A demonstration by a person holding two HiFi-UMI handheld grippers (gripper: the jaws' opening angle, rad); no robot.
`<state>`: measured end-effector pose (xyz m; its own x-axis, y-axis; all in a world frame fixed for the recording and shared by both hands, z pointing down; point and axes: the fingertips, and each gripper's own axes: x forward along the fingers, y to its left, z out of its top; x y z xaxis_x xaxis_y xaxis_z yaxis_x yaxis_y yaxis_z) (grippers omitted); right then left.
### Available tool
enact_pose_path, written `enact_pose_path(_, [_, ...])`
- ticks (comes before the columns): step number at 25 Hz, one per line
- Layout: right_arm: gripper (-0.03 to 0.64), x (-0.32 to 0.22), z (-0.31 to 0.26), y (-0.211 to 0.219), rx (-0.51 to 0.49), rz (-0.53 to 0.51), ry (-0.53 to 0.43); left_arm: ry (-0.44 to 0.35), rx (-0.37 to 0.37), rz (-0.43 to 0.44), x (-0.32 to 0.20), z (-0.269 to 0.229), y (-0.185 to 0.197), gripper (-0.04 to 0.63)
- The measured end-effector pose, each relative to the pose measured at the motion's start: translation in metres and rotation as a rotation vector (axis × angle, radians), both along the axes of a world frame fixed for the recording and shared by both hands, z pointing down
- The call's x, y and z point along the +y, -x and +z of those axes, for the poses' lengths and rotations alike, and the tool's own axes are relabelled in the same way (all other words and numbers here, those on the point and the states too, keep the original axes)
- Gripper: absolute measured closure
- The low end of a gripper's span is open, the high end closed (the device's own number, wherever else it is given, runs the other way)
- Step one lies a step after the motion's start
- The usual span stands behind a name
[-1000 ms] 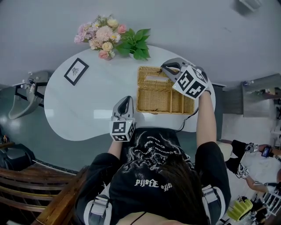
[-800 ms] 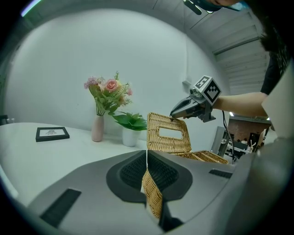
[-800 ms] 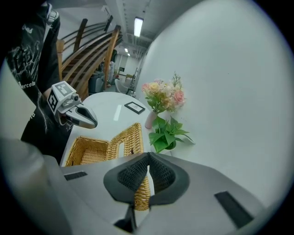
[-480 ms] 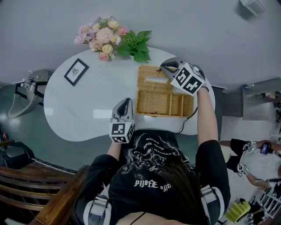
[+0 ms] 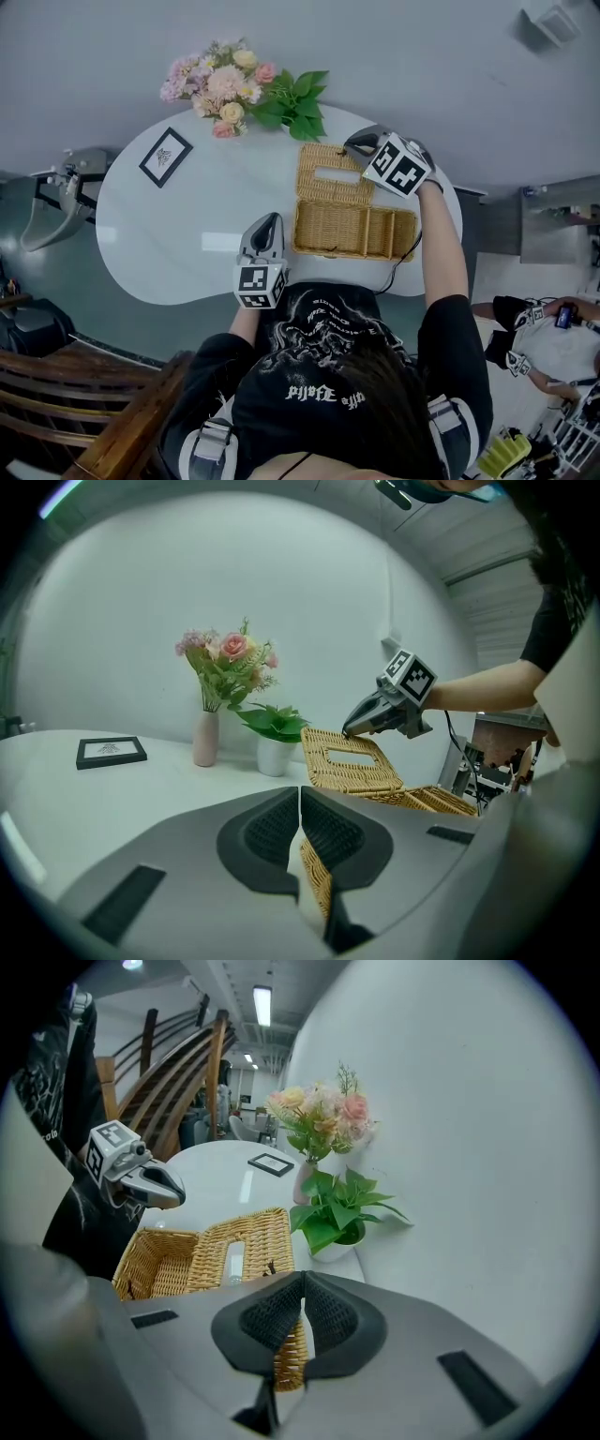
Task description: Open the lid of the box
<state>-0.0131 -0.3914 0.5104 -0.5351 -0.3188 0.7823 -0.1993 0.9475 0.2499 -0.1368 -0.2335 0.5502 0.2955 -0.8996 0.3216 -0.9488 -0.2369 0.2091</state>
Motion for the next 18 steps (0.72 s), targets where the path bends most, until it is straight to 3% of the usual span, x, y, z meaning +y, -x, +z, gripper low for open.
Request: enact_pose_path(18, [0.583,-0.017,0.036,-0.001,0.003,0.018,0.113,0.032,-0.018,-0.015,-0.015,0.005,0.004,0.569])
